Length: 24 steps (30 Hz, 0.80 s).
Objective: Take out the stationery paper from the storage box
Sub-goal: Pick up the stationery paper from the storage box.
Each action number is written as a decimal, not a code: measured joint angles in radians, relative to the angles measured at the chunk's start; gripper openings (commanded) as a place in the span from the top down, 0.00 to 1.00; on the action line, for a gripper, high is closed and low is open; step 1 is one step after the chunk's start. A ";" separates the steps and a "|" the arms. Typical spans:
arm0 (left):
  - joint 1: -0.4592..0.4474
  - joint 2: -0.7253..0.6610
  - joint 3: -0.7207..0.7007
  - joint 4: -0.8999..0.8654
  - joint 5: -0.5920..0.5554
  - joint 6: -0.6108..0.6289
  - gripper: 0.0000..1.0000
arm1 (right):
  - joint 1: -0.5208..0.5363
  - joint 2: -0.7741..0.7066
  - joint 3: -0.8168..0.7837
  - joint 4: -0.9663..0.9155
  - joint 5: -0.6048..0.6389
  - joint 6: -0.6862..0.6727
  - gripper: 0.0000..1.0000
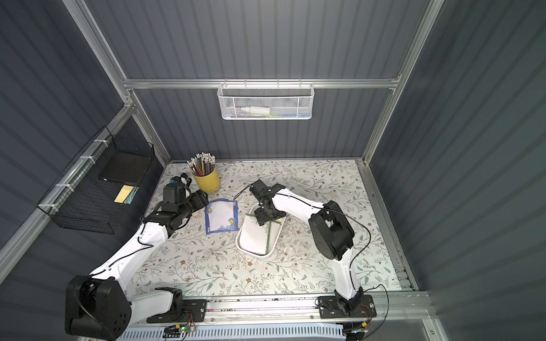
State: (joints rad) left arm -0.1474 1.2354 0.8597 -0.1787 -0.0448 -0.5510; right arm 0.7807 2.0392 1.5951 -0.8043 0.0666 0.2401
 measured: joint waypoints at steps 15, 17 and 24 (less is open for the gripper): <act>0.000 0.016 -0.001 0.000 0.075 0.028 0.24 | -0.036 -0.016 -0.096 0.128 -0.270 0.033 0.21; 0.001 0.057 -0.001 0.004 0.169 0.053 0.21 | -0.041 -0.022 -0.096 0.134 -0.283 0.035 0.21; 0.001 0.177 -0.060 0.019 0.592 0.079 0.20 | -0.044 -0.032 -0.096 0.148 -0.300 0.040 0.21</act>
State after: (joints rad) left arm -0.1467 1.4124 0.7994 -0.1593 0.5468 -0.4725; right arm 0.7364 2.0068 1.4990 -0.6567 -0.2337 0.2798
